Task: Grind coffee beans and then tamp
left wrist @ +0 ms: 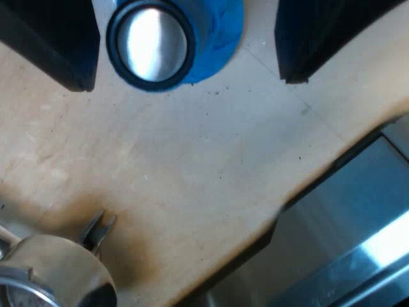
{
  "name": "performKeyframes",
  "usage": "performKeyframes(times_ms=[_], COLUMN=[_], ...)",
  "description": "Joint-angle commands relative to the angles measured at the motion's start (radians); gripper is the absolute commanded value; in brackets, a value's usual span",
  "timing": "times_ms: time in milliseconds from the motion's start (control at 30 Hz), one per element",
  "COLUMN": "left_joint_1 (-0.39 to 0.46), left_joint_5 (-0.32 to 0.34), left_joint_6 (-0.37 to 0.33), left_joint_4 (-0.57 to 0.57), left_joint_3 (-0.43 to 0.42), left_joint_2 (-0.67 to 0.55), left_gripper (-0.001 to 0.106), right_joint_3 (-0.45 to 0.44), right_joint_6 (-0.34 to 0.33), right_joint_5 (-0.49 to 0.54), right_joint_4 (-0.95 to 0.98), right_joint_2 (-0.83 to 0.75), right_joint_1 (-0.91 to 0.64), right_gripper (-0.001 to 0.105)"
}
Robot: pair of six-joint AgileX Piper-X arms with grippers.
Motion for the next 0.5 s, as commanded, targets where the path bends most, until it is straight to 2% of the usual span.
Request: performKeyframes(times_ms=[33, 167, 233, 333, 367, 433, 500], left_joint_1=[-0.007, -0.007, -0.007, -0.007, -0.007, -0.007, -0.007], left_joint_5=[0.035, 0.043, 0.043, 0.043, 0.043, 0.043, 0.043], left_joint_6=[-0.009, -0.009, -0.009, -0.009, -0.009, -0.009, -0.009], left_joint_4=[-0.04, -0.046, -0.046, -0.044, -0.044, -0.044, -0.044], left_joint_3=[-0.003, -0.003, -0.003, -0.003, -0.003, -0.003, -0.003], left_joint_2=[0.016, 0.032, 0.032, 0.032, 0.032, 0.032, 0.032], left_gripper=[0.059, 0.059, 0.054, 0.039, 0.036, 0.024, 0.018], right_joint_3=[-0.001, -0.001, -0.001, -0.001, -0.001, -0.001, -0.001], right_joint_6=[-0.008, -0.008, -0.008, -0.008, -0.008, -0.008, -0.008], right_joint_5=[-0.002, -0.002, -0.002, -0.002, -0.002, -0.002, -0.002], right_joint_4=[-0.008, -0.008, -0.008, -0.008, -0.008, -0.008, -0.008], right_joint_2=[0.0, 0.0, 0.0, 0.0, 0.0, 0.0, 0.0], right_joint_1=[-0.005, -0.005, -0.005, -0.005, -0.005, -0.005, -0.005], right_gripper=[0.054, 0.054, 0.054, 0.054, 0.054, 0.054, 0.054])
